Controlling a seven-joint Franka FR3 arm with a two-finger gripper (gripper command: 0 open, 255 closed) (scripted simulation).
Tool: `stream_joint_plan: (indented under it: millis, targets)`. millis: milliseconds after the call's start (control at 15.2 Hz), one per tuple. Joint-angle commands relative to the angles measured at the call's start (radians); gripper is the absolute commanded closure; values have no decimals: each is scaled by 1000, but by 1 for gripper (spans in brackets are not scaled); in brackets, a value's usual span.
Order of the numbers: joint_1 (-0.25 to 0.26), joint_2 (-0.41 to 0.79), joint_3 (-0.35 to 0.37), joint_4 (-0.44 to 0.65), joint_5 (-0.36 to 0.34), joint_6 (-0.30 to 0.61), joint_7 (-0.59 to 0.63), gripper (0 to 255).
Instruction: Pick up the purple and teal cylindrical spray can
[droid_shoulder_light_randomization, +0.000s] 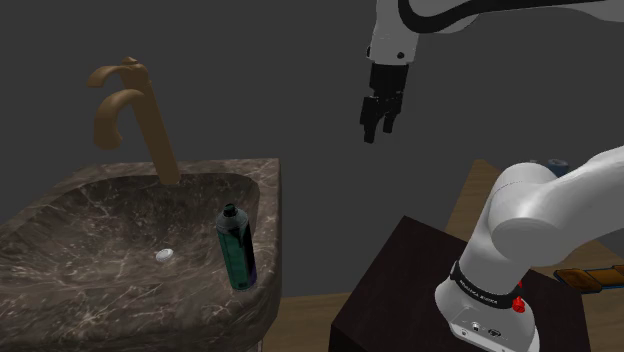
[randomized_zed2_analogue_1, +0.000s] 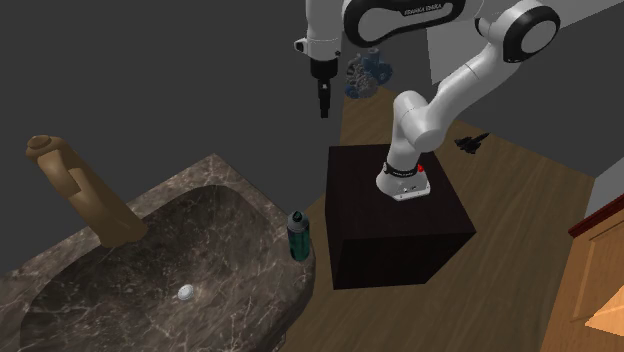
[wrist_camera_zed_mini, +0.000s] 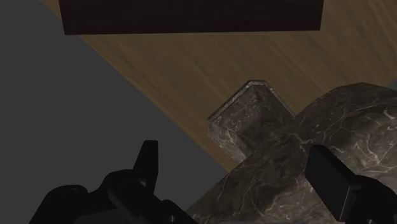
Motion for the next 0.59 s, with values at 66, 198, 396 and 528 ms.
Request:
stream_joint_plan:
  millis: [66, 198, 396, 528]
  targets:
    - [10, -6, 22, -12, 16, 21, 23, 0]
    - [30, -13, 66, -32, 46, 65, 70, 0]
    - [60, -11, 134, -53, 89, 134, 140, 0]
    - [78, -3, 181, -61, 114, 182, 186, 0]
